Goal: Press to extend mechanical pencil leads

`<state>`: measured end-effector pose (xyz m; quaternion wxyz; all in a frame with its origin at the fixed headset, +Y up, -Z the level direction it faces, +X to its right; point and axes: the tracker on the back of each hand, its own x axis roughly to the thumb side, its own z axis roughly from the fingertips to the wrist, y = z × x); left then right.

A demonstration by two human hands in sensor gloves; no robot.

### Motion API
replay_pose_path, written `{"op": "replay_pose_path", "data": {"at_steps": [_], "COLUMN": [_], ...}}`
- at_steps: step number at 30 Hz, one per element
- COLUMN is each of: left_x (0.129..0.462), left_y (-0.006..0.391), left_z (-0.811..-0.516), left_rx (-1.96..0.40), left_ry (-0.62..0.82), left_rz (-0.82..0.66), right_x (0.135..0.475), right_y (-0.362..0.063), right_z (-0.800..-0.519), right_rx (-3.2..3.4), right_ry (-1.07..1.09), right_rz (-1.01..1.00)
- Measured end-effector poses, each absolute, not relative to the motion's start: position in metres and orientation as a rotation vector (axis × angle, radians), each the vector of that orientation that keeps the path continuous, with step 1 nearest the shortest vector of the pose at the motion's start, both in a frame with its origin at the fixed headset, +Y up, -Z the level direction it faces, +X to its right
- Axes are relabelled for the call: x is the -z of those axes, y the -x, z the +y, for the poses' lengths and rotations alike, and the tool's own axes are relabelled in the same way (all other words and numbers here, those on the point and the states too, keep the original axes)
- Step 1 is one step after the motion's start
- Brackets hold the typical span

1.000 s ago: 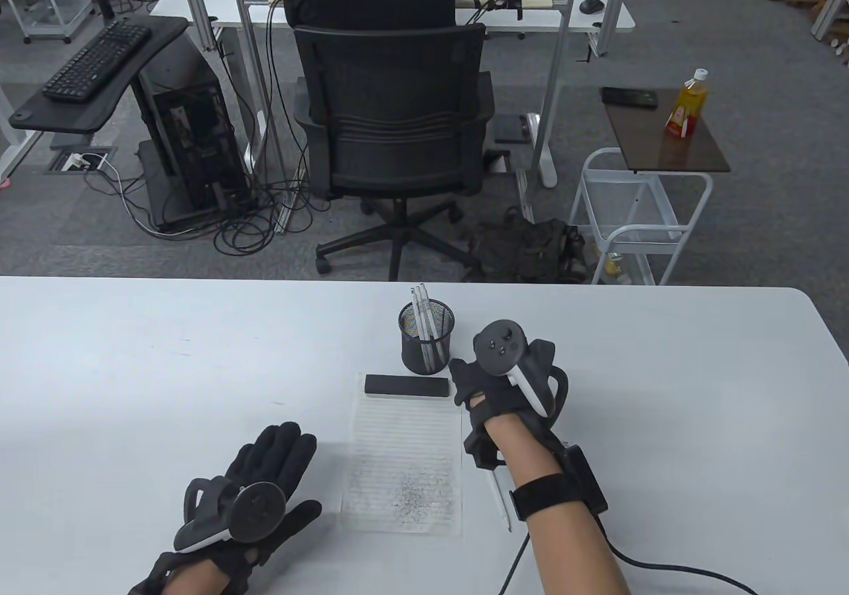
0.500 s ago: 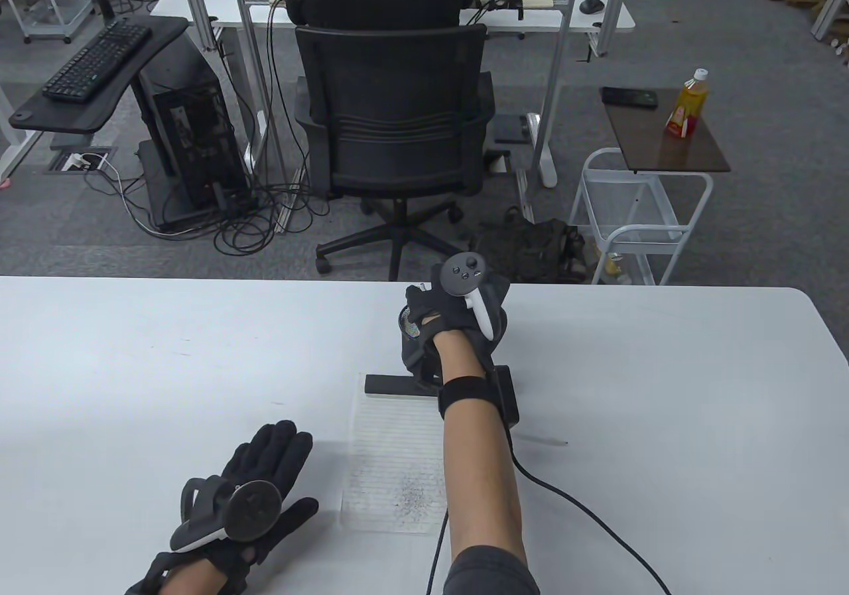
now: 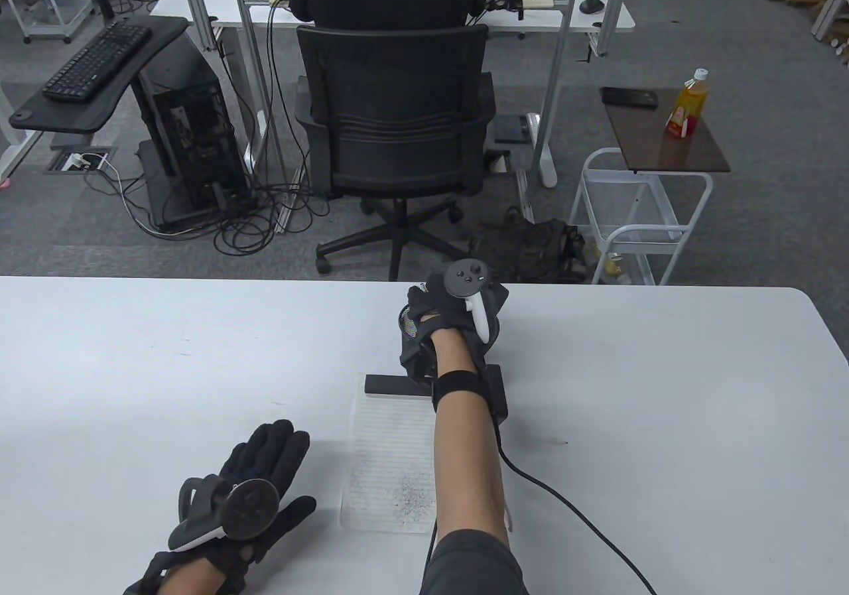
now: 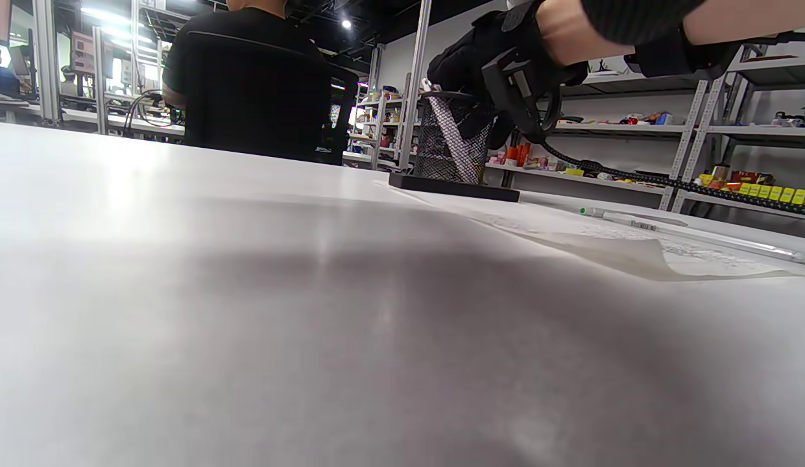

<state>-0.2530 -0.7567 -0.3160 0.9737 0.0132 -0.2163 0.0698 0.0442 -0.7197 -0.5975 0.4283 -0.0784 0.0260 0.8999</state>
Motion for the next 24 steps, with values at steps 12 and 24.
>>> {"op": "replay_pose_path", "data": {"at_steps": [12, 24], "left_x": [0.3166, 0.3170], "left_y": [0.2537, 0.2538], "left_z": [-0.7572, -0.7583], "left_rx": [-0.140, -0.140], "left_ry": [-0.012, -0.008], "left_rz": [-0.429, -0.430], "right_x": [0.5999, 0.5947], "right_y": [-0.0463, -0.0514], "right_z": [-0.7278, -0.7220], "right_rx": [-2.197, -2.154], "right_ry": [0.206, 0.183], "right_rz": [0.040, -0.052]}}
